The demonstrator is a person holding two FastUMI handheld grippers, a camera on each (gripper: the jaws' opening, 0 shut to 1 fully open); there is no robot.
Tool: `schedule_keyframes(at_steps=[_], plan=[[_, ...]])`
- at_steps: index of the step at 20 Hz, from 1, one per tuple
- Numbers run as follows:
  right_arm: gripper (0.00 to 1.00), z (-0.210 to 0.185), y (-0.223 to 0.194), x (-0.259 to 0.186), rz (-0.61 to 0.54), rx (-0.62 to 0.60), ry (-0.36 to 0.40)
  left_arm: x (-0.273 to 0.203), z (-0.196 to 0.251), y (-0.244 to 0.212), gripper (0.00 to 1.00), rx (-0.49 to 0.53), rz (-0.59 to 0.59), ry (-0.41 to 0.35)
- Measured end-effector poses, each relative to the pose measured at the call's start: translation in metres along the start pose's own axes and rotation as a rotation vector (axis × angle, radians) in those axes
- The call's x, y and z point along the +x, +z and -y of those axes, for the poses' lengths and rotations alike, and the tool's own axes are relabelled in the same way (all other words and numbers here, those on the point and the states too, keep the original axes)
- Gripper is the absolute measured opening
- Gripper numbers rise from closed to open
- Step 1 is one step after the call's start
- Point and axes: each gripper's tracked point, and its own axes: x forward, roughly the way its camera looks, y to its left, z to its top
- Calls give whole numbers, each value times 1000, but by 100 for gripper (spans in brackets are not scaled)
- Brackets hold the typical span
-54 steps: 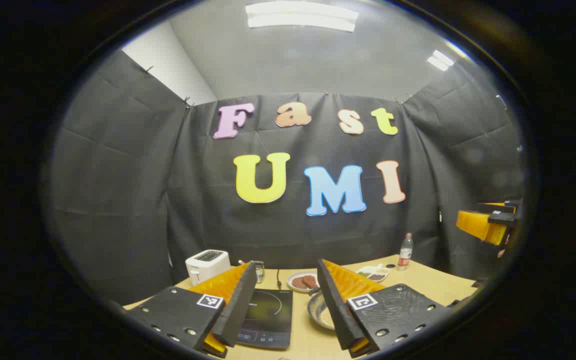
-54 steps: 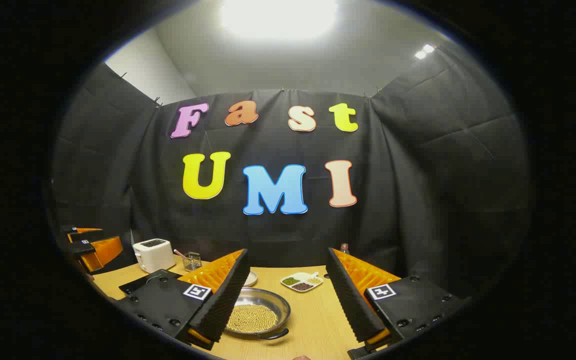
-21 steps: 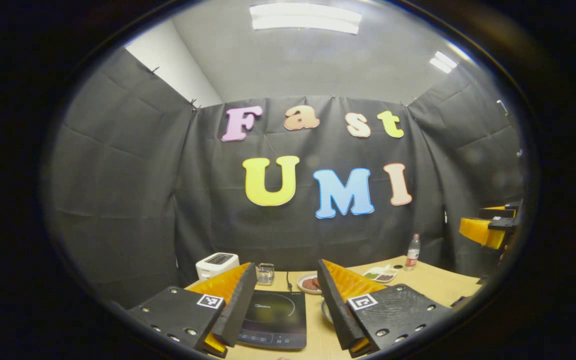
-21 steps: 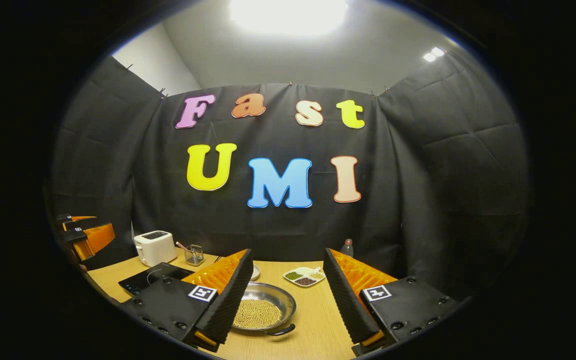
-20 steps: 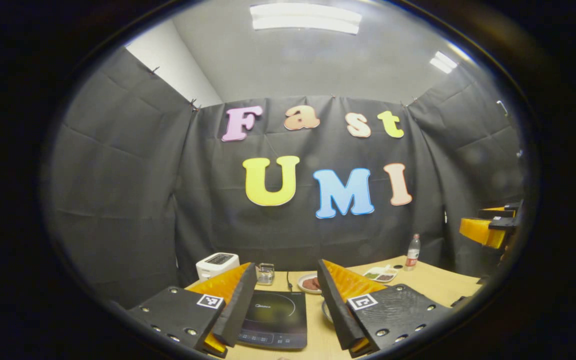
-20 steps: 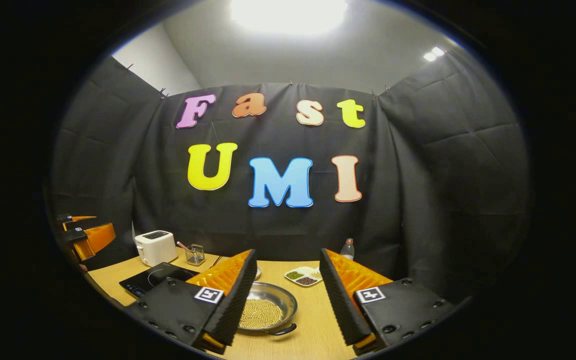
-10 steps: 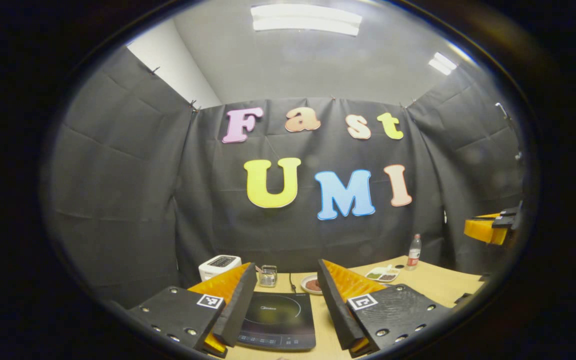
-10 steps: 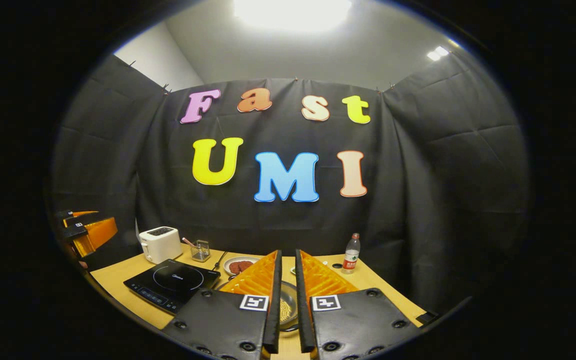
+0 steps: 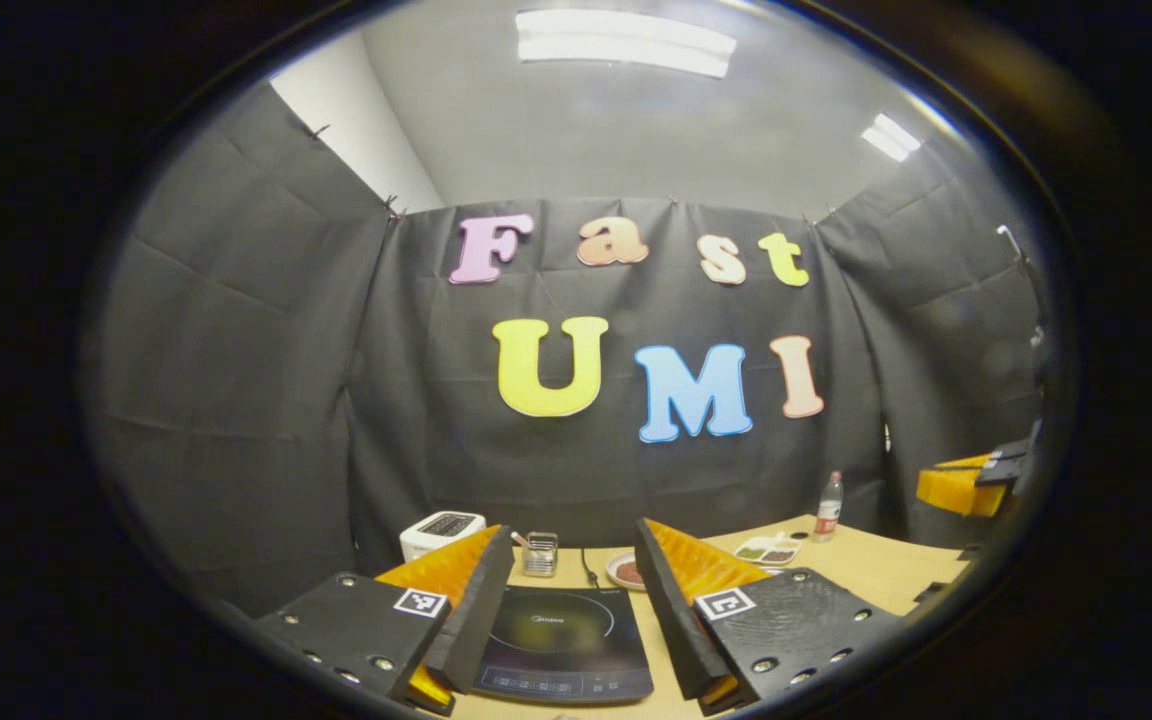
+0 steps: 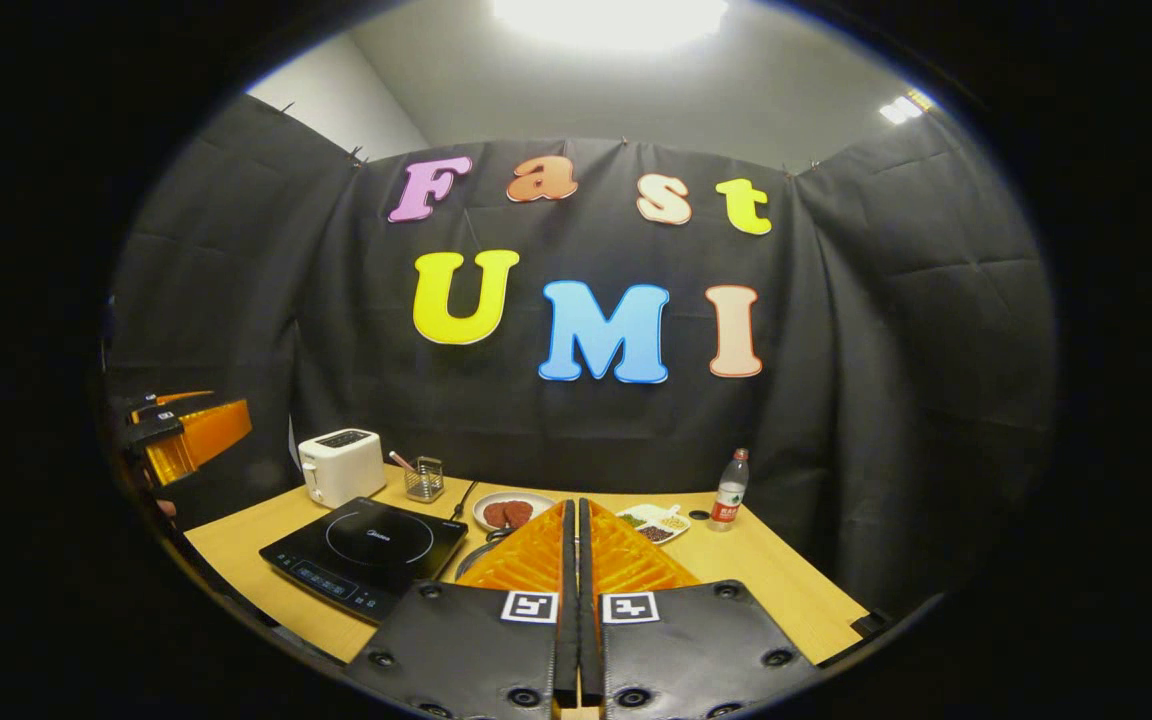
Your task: First push the handle of the pot to place it horizontally, then grasp the pot with both hands and set it on the induction cooktop.
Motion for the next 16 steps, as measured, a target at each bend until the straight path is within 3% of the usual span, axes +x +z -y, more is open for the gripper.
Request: schedule_keyframes(at_steps=[5,6,11,12,16], plan=[[2,-5,-41,7,-124,12,29,1,-14,0,72,5,6,3],[0,-6,-47,9,-144,15,37,2,-15,0,77,7,4,5],[0,-8,-86,23,-237,-24,78,11,-15,-11,71,6,-22,20],[0,-9,-93,27,-259,-27,92,14,-14,-10,77,9,-21,24],[2,-11,-134,37,-370,-23,157,25,-6,-16,76,9,-34,49]])
